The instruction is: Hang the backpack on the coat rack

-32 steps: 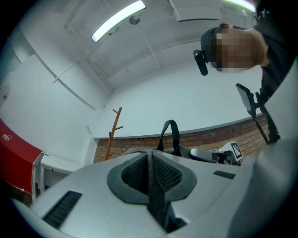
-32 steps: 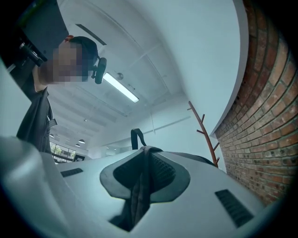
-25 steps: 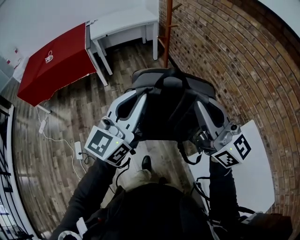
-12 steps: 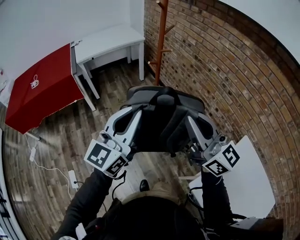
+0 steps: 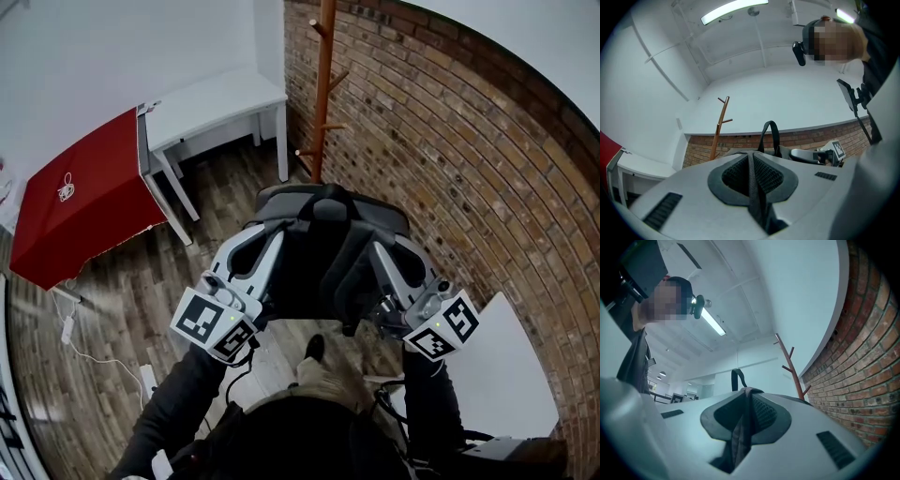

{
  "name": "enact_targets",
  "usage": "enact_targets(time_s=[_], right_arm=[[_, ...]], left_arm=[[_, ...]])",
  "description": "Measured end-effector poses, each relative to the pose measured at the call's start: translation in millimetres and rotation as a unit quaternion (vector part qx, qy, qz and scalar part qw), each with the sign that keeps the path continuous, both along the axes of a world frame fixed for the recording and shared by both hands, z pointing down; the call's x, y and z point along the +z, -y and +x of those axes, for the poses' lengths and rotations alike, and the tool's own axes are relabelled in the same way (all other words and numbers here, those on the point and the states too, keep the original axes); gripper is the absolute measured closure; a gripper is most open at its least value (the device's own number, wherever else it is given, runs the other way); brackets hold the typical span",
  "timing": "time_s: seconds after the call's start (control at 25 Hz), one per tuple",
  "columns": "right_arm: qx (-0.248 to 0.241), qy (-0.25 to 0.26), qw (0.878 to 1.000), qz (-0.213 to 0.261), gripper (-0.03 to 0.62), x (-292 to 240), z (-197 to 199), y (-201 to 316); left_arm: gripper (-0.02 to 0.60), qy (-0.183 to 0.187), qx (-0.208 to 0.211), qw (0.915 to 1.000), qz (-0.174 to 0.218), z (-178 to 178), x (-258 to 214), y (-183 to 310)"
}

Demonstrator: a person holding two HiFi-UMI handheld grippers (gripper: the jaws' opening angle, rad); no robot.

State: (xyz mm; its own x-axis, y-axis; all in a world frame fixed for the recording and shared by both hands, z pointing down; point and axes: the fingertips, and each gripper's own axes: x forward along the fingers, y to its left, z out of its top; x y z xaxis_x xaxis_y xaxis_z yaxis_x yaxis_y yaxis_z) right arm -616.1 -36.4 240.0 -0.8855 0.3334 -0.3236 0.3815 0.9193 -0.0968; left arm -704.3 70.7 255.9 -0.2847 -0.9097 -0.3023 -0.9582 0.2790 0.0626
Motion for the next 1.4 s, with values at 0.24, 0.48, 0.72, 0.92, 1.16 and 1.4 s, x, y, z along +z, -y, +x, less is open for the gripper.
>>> enact_targets(time_s=[0.24,0.48,0.72,0.92,1.16,1.4], right_arm=[[-0.001,0.006,1.0,0.001,0.554,3,-39,24],[-0.007,0.001,1.0,-0.007,0.554,-1,-79,50],[-0.007,0.0,1.0,-0.006,0.554,-15,-116,79],[-0.009,0.006,1.0,-0.008,0.554,-27,-149,106],[-0.003,0.008,1.0,-0.001,0.554,-42,-190,123],[0.021,0.009,1.0,0.004,0.554,-49,-230,133]], left_arm=[[0.542,0.002,-0.001,1.0,-0.003,-38,3,23],[0.543,-0.012,0.002,0.9999,-0.007,-79,-2,50],[0.543,-0.028,0.01,0.9995,-0.011,-119,-15,82],[0.541,-0.024,0.003,0.9997,-0.011,-152,-27,108],[0.541,-0.023,0.005,0.9997,-0.006,-194,-42,128],[0.543,-0.021,0.023,0.9995,-0.002,-239,-48,142]])
